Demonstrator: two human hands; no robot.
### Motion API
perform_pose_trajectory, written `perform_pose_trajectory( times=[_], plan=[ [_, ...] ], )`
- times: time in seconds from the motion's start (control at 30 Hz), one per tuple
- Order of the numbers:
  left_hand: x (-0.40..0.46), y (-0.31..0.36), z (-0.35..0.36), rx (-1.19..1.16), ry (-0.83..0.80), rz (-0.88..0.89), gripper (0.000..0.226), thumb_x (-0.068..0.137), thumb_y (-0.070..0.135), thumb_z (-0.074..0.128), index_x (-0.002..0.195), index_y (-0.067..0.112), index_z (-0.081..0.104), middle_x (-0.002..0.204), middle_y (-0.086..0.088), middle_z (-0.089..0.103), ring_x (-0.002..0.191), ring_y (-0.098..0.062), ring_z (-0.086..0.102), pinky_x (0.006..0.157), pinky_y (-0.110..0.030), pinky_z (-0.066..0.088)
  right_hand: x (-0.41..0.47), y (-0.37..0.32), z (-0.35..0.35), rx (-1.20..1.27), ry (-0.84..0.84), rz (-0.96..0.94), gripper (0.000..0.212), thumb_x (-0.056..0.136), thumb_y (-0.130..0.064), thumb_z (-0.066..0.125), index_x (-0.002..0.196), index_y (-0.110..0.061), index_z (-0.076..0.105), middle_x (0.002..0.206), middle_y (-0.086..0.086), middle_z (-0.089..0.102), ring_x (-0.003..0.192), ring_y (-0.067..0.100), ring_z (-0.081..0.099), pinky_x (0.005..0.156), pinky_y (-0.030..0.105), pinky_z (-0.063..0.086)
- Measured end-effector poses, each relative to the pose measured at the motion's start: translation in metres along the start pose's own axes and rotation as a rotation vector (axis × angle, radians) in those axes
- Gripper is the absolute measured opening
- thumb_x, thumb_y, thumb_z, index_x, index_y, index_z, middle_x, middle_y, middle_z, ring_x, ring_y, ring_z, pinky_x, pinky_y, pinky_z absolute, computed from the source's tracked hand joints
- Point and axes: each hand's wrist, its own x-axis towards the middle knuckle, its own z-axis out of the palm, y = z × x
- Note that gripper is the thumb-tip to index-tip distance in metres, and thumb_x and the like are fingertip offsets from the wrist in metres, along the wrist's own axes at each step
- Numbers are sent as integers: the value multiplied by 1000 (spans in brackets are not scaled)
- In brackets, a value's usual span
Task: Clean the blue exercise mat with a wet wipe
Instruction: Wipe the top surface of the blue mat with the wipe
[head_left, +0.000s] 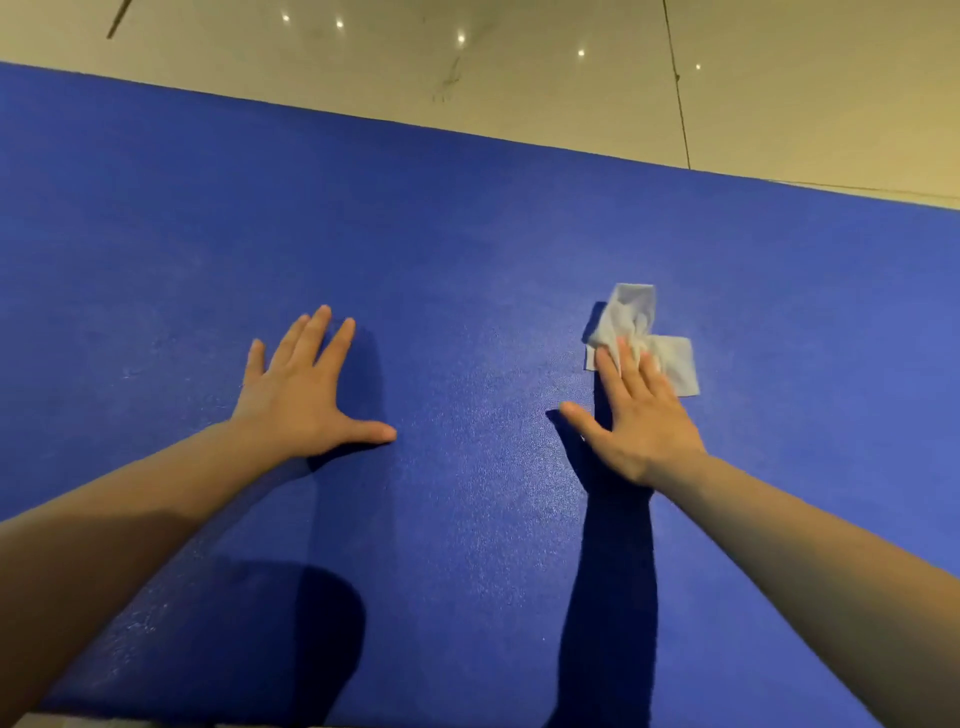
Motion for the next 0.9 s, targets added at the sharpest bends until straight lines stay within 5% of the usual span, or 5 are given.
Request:
perform_pose_trajectory(
  times=[0.1, 0.23, 0.37, 0.7, 0.9],
  plan=[
    [22, 3, -7, -32, -65, -55, 137, 52, 89, 52, 153, 27, -16, 160, 0, -24, 148, -19, -18, 118, -54, -4, 3, -19, 0, 15, 25, 4, 118, 64, -91, -1, 156, -18, -11, 161, 5, -22, 147, 28, -24, 118, 39, -15],
    [37, 2, -6, 55, -223, -39, 139, 44, 93, 36, 143, 28, -35, 153, -2, -40, 145, -21, -29, 118, -53, -7, 12, -78, 9, -50, -19, -345, 115, 61, -87, 1, 156, -22, -9, 160, 0, -24, 146, 26, -27, 120, 43, -12],
    [41, 4, -8, 63, -307, -79, 135, 40, 97, 36, 125, 32, -46, 137, 3, -54, 140, -20, -37, 118, -53, -11, 27, -100, 7, -60, -28, -441, 110, 65, -90, -6, 155, -28, -7, 159, -9, -24, 147, 19, -25, 120, 40, -14],
    [41, 14, -17, 143, -385, -129, 135, 50, 97, 42, 122, 28, -49, 130, 0, -56, 139, -23, -39, 118, -55, -10, 53, 0, -31, 22, 21, 134, 109, 75, -84, 11, 154, -13, -12, 160, 8, -24, 146, 29, -25, 120, 43, -14],
    [40, 18, -19, 150, -411, -149, 136, 53, 97, 43, 122, 26, -50, 129, -1, -58, 138, -23, -40, 117, -55, -9, 43, -108, -5, -24, -12, -324, 91, 89, -75, 13, 154, -17, -14, 158, 3, -30, 143, 26, -32, 119, 42, -17]
  ],
)
